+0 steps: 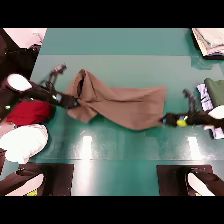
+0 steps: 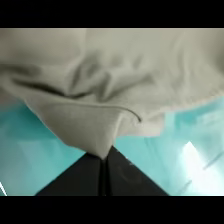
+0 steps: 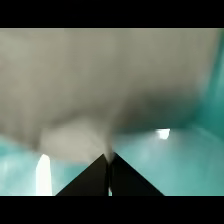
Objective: Fold the shirts.
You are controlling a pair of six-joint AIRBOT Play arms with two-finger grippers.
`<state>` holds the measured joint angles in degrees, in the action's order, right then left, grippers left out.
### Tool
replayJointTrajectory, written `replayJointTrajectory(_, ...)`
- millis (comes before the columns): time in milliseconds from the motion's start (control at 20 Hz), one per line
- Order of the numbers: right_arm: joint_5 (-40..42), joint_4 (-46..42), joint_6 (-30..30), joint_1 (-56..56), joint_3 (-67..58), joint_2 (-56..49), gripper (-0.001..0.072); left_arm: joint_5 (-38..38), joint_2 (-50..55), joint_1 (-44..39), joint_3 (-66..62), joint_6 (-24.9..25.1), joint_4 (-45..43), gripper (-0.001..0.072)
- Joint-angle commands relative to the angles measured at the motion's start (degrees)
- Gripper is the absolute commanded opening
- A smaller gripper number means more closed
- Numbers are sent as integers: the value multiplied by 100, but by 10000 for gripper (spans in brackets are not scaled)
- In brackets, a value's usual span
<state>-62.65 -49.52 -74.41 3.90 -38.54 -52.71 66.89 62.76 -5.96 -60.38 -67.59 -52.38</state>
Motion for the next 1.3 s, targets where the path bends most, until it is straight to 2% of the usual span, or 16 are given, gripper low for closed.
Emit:
replayJointTrajectory(0,210,35,-120,-81,-1847,605,14,50,-476,4,-1639,4,-11,26)
replayJointTrajectory(300,-39,-2,-151,-787,-5447,732,14,111,-581,4,-5831,-151,-9,26)
replayJointTrajectory(450,-459,-4,-151,-1191,-6666,734,14,-105,-682,4,-6953,-476,98,25)
replayJointTrajectory(550,-802,-4,-155,-1495,-7226,734,14,-457,-920,4,-6961,-505,461,25)
replayJointTrajectory(700,-1414,-4,-225,-2076,-7838,610,13,-560,-1084,4,-6959,-490,1169,26)
replayJointTrajectory(850,-2170,11,-627,-2520,-8216,229,13,-531,-1073,4,-6542,-439,1340,26)
replayJointTrajectory(950,-2428,48,-857,-2455,-7949,-68,13,-507,-981,4,-5648,-444,1290,25)
replayJointTrajectory(1050,-2614,-11,-988,-2120,-7305,-409,13,-90,-614,4,-4721,-450,1287,26)
replayJointTrajectory(1150,-2778,-26,-1023,-1646,-6575,-890,13,470,-7,4,-4017,-459,1287,26)
replayJointTrajectory(1250,-2756,-284,-1021,-1156,-5875,-1471,13,671,704,4,-3464,-442,1246,26)
